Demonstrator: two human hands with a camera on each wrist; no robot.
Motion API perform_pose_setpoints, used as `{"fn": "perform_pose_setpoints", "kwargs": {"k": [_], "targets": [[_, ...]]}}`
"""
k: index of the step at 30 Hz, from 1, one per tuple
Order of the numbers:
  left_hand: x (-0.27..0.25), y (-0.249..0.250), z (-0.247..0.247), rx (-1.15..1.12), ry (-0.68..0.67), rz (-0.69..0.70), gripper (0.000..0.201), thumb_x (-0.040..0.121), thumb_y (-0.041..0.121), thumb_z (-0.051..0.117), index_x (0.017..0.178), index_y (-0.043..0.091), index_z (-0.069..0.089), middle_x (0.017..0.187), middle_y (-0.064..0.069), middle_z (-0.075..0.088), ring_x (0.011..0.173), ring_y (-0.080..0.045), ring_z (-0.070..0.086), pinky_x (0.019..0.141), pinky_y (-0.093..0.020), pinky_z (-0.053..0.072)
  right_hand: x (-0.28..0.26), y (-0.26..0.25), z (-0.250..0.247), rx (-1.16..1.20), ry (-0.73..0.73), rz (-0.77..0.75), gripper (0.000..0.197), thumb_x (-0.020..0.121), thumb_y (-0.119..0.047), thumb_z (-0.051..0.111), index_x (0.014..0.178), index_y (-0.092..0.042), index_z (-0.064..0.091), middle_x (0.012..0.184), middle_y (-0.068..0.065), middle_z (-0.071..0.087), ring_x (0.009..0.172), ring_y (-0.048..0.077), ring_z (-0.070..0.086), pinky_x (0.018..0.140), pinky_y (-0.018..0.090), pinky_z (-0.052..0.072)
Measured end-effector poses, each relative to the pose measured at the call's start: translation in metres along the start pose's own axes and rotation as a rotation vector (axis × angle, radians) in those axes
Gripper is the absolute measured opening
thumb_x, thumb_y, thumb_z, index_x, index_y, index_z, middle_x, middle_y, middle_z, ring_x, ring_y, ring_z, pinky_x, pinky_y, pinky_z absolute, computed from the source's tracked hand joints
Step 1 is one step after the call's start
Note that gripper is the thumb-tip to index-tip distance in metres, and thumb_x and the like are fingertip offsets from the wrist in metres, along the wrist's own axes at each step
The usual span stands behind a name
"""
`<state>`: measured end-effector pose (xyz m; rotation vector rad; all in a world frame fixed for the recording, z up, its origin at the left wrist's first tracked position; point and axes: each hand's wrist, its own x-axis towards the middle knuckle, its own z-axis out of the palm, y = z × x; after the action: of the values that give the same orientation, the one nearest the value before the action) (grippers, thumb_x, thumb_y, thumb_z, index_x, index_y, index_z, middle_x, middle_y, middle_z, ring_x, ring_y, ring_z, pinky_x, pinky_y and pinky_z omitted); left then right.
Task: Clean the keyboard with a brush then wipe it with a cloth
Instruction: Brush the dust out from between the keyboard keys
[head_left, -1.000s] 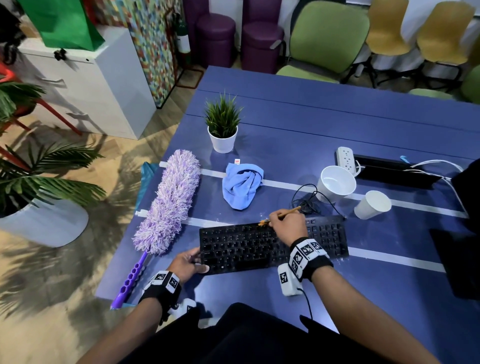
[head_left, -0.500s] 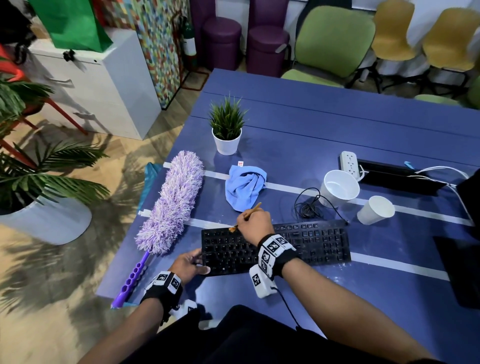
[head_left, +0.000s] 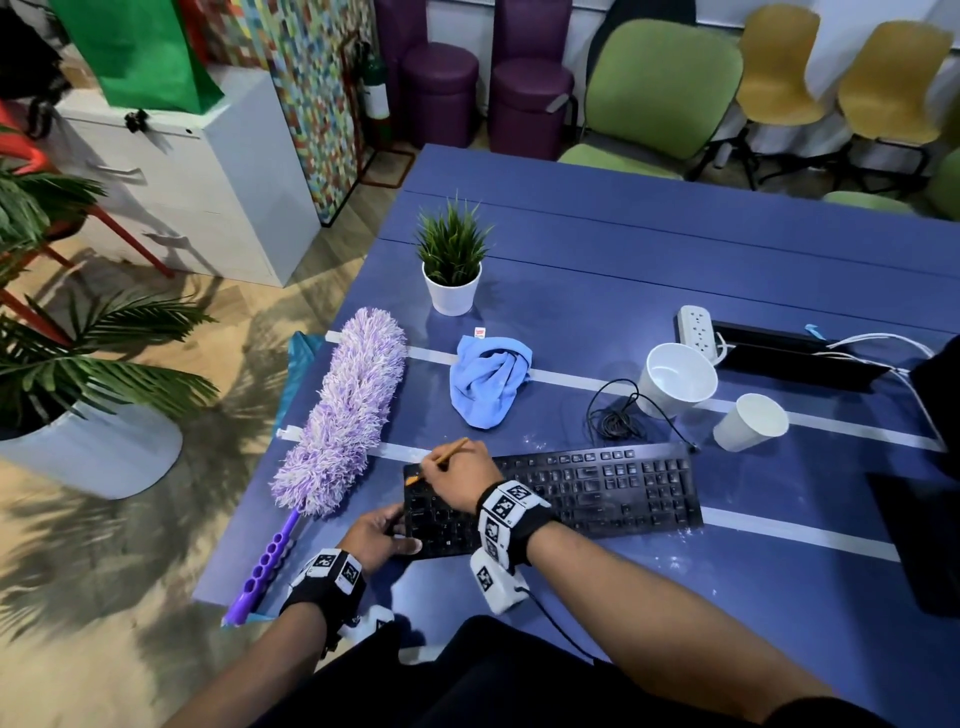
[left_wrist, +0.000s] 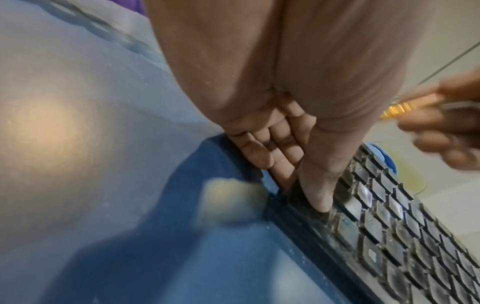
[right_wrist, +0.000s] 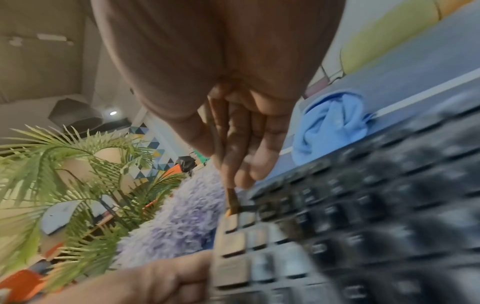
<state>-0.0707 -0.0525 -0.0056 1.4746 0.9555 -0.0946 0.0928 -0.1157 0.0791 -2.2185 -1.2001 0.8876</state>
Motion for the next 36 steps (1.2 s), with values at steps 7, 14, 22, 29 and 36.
{"fn": "perform_pose_setpoints", "kwargs": {"k": [7,14,22,29,36], "targets": [[0.002,-0.002,0.0,-0.046,-0.014,-0.011,0.049,0.074,-0.016,0.065,0.107,0.02,0.061,0.089,-0.008,0.064,0.081,-0.015,0.06,0.073,-0.014,0.051,-0.013,0.014,-0.005,0.043,-0.065,-0.08,0.022,0.089,-0.024,0.057,0.083,-0.014,0.076,0.091,-0.001,0.075,0.083,0.008,0.066,0.079,0.01,0.042],[-0.003,0.007,0.004,-0.055,0.022,0.034,0.051,0.075,-0.019,0.063,0.105,0.022,0.059,0.058,0.017,0.065,0.061,0.004,0.058,0.061,-0.005,0.045,-0.017,0.008,0.008,-0.032,-0.08,-0.153,0.021,0.087,-0.024,0.056,0.083,-0.016,0.075,0.09,0.0,0.075,0.085,0.014,0.065,0.078,0.012,0.042],[0.002,-0.003,0.0,-0.033,0.0,0.003,0.049,0.073,-0.012,0.068,0.109,0.021,0.063,0.08,0.008,0.07,0.079,-0.006,0.062,0.072,-0.011,0.049,-0.017,0.019,0.001,-0.115,-0.132,-0.102,0.029,0.088,-0.028,0.049,0.082,-0.013,0.074,0.092,0.003,0.074,0.091,0.016,0.064,0.091,0.018,0.046],[0.003,-0.011,-0.002,-0.068,-0.014,-0.019,0.055,0.07,-0.007,0.073,0.112,0.028,0.065,0.106,-0.008,0.073,0.101,-0.021,0.067,0.094,-0.032,0.051,-0.022,0.077,-0.069,-0.112,0.06,0.251,0.035,0.088,-0.019,0.047,0.061,-0.005,0.063,0.059,0.005,0.066,0.056,0.019,0.063,0.064,0.025,0.056],[0.002,-0.008,-0.002,-0.07,-0.011,-0.05,0.052,0.071,-0.004,0.073,0.107,0.032,0.066,0.1,-0.003,0.074,0.096,-0.019,0.067,0.089,-0.029,0.051,-0.016,0.044,-0.022,0.059,-0.13,0.12,0.028,0.089,-0.032,0.056,0.074,-0.015,0.073,0.07,-0.007,0.072,0.068,0.006,0.067,0.073,0.022,0.055]]}}
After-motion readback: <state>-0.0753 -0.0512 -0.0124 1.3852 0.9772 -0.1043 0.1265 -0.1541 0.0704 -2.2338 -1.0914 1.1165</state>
